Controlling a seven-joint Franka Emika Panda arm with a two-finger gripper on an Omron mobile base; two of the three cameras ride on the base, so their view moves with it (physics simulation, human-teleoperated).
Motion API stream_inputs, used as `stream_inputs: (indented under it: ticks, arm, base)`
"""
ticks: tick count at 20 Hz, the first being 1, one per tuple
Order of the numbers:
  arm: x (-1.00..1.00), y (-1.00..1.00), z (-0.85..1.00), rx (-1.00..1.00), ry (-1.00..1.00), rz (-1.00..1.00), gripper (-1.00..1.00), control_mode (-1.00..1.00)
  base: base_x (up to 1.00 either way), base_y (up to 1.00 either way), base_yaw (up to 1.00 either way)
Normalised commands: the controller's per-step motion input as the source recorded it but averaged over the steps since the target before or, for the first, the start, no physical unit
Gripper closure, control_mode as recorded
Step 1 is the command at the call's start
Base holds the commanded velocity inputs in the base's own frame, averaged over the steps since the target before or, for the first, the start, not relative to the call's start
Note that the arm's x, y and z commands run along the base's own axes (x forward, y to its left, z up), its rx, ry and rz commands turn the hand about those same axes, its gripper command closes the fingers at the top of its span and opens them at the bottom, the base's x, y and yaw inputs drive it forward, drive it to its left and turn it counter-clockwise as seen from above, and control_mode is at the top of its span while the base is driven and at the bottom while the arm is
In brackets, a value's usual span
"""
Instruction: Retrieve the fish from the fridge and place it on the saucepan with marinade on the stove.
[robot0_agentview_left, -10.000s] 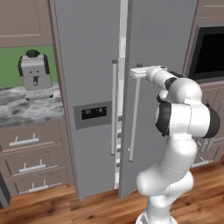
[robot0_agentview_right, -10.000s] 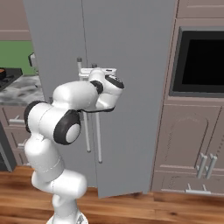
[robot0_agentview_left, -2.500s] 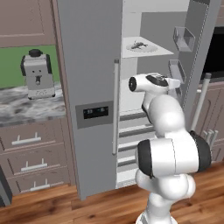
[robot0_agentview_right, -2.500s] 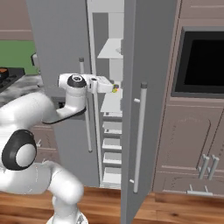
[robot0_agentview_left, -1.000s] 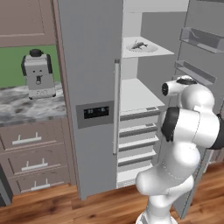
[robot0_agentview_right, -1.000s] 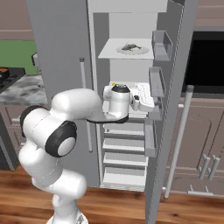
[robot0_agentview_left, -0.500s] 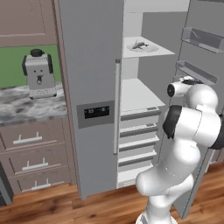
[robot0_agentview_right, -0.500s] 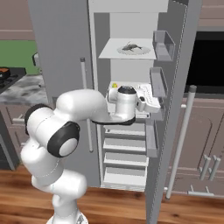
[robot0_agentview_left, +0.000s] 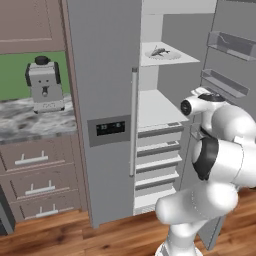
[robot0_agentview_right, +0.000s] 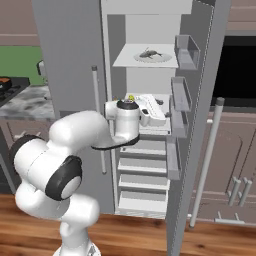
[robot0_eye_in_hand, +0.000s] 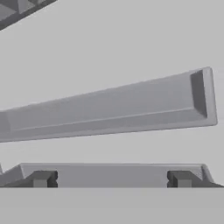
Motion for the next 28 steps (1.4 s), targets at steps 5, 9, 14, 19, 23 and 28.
stream_inputs:
  ticks: [5, 9, 14, 19, 23, 28]
  arm:
    - [0.00, 0.74, 0.14, 0.00, 0.00, 0.27, -1.00, -1.00]
    - [0.11, 0.47, 0.00, 0.03, 0.00, 0.32, -1.00, -1.00]
    - [0.32, 0.19, 0.02, 0.07, 0.00, 0.35, -1.00, -1.00]
    - [0.49, 0.03, 0.00, 0.14, 0.00, 0.40, -1.00, -1.00]
    - [0.17, 0.04, 0.20, 0.16, 0.00, 0.25, -1.00, -1.00]
    - [-0.08, 0.12, 0.91, 0.16, 0.10, 0.10, -1.00, -1.00]
  base:
    - [0.00, 0.00, 0.00]
    - [0.00, 0.00, 0.00]
    - [0.00, 0.00, 0.00]
    - [0.00, 0.00, 0.00]
    - [0.00, 0.00, 0.00]
    - [0.00, 0.00, 0.00]
